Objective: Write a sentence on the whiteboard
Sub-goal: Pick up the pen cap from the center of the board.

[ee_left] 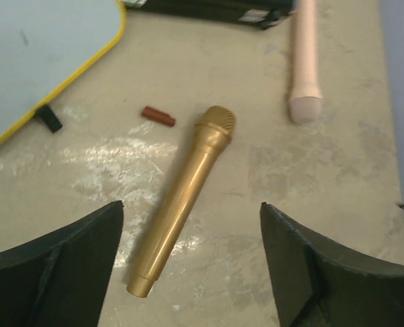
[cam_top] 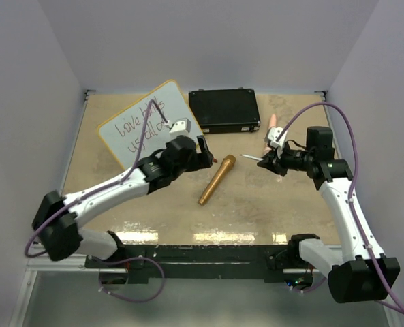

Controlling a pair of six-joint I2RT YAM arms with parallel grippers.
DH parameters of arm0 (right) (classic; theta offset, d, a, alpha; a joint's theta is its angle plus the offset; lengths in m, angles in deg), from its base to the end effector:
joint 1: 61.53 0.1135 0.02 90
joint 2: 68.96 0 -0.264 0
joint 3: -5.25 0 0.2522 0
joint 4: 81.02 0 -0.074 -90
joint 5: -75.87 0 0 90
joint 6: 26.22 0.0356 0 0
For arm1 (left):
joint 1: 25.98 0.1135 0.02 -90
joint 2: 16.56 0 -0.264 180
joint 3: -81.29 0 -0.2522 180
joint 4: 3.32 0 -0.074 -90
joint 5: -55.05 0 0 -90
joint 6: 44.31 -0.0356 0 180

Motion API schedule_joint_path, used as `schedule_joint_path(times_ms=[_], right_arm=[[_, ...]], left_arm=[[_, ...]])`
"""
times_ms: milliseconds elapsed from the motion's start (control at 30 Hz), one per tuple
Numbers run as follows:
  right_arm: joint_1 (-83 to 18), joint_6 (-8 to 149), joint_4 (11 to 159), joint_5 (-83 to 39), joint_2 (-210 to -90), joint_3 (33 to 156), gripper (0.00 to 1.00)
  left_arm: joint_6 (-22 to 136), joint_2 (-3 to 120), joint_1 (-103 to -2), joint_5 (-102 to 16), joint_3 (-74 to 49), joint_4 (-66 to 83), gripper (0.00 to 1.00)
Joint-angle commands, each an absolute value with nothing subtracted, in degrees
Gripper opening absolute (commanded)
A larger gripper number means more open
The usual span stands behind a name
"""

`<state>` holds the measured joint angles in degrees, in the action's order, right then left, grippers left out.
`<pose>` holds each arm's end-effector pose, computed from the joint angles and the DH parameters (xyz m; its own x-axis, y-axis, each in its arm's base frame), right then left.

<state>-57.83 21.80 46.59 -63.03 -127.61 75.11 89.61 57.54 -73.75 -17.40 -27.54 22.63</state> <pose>0.2012 0.0399 0.3239 -0.0815 -0.4459 -0.8914 -0.8918 0.4320 -0.1346 0.2056 -0.2105 0.3024 -0.6004 -0.3225 -0.7317 0.1555 0.8505 -0.5025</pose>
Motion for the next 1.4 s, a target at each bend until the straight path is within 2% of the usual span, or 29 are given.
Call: schedule_joint_path(times_ms=[0,67,200,233,267,633,833,1367], right_arm=[[-58.54,23.0,49.01,-61.77,-128.02,75.0,0.0],[-58.63,23.0,49.01,-61.5,-128.28,74.92,0.0],[-59.24,23.35,49.27,-61.15,-128.19,74.83,0.0],[-59.33,23.35,49.36,-60.71,-128.28,74.74,0.0],[-59.33,23.44,49.45,-60.62,-128.28,74.74,0.0],[-59.51,23.44,49.71,-59.66,-129.6,74.56,0.0],[-59.51,23.44,49.71,-59.22,-130.04,74.56,0.0],[-59.6,23.35,49.45,-58.86,-129.95,74.56,0.0]], left_arm=[[113.77,69.37,-76.25,-1.82,-15.36,35.99,0.78],[119.31,75.26,-76.6,0.37,-9.22,41.89,0.68],[124.87,83.26,-76.52,0.65,-2.52,45.67,0.61],[127.4,86.33,-76.43,0.22,-0.33,46.56,0.52],[128.47,87.92,-75.82,-0.48,0.91,47.61,0.49],[130.68,101.81,-71.16,-7.51,12.68,50.17,0.49],[130.33,107.26,-71.07,-7.44,18.75,53.77,0.48],[131.03,114.13,-71.07,-8.75,24.3,58.87,0.48]])
